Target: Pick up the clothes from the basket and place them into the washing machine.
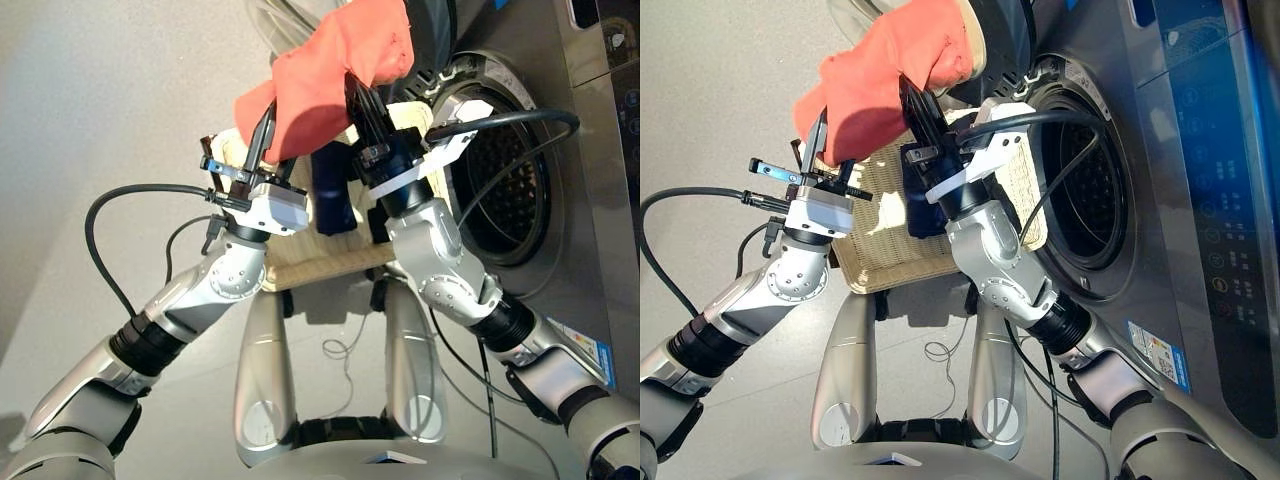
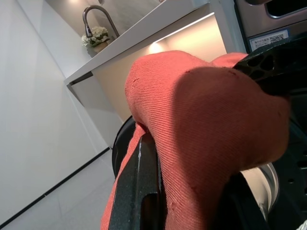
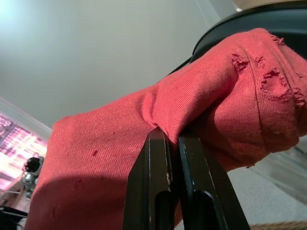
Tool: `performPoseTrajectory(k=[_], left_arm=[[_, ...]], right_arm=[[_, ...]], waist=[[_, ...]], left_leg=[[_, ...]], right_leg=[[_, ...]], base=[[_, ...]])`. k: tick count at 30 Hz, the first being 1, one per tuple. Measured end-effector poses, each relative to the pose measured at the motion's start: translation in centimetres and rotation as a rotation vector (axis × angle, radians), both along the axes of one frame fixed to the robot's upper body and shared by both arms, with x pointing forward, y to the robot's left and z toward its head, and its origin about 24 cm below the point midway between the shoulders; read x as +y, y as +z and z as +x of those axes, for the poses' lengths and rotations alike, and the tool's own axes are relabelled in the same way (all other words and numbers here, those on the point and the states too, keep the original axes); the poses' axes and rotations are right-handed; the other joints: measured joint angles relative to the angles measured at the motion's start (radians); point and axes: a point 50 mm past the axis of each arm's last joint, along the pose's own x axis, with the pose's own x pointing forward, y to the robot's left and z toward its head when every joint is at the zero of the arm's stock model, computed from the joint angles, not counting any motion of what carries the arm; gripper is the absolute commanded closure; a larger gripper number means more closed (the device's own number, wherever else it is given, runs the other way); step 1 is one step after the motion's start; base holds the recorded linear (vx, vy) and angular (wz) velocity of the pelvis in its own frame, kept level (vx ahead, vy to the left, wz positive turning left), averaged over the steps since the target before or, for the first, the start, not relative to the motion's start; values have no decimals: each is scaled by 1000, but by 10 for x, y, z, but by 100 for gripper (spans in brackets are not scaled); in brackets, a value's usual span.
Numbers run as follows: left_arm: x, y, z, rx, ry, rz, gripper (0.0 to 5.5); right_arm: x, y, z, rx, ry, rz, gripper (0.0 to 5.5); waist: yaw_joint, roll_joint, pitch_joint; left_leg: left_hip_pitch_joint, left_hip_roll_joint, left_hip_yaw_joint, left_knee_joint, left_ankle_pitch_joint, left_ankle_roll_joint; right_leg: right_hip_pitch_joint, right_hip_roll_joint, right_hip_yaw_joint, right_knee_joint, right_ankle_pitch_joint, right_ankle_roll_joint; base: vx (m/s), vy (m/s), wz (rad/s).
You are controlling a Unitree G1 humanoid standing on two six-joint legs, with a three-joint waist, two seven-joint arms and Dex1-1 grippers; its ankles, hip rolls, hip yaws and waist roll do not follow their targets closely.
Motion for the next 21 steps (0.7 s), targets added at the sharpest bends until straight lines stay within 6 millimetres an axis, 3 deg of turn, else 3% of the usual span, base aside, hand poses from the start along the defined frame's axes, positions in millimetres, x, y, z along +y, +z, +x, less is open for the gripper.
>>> performPoseTrajectory(k=[3, 4, 5, 6, 7, 15, 21], left_arm=[[-1, -1, -1, 0, 0, -7, 550], [-1, -1, -1, 1, -1, -7, 500], [-1, -2, -1, 2, -1, -7, 369], [-1, -2, -1, 2, -1, -9, 71], [-1, -2, -1, 1, 1, -13, 0], [-3, -10, -4, 16, -1, -30, 0], [-6, -5, -8, -28, -30, -107, 0]], right_arm=[[0, -1, 0, -9, -12, -9, 550], [0, -1, 0, -8, -14, -10, 550], [0, -2, 0, -14, -24, -17, 550], [-1, -5, 1, -8, -37, -18, 550], [-4, -8, 3, 8, -64, -7, 550], [-27, -52, 23, 168, -352, -10, 550], [-52, -105, 48, 403, -681, -30, 550]], waist=[[-1, 0, 0], [-1, 0, 0], [-1, 0, 0], [-1, 0, 0], [0, 0, 0], [-1, 14, 0], [-1, 28, 0]], left_leg=[[-1, -1, -2, 0, 0, 0], [-2, -1, -2, 0, 0, 0], [-2, -1, -2, 0, 0, 0], [-2, -1, -3, 0, 0, 1], [-2, -2, -4, 0, 0, 1], [-7, -7, -9, 0, 0, 2], [-12, -12, -15, 1, 1, 4]], right_leg=[[0, -1, 0, 0, -1, 1], [0, -1, 0, 0, -1, 1], [0, -1, 0, 0, -1, 1], [0, -1, 0, 1, -1, 1], [0, -1, 1, 1, -1, 2], [0, -3, 3, 1, -4, 6], [0, -5, 4, 1, -8, 10]], base=[[0, 0, 0], [0, 0, 0], [0, 0, 0], [0, 0, 0], [0, 0, 0], [0, 0, 0], [0, 0, 0]])
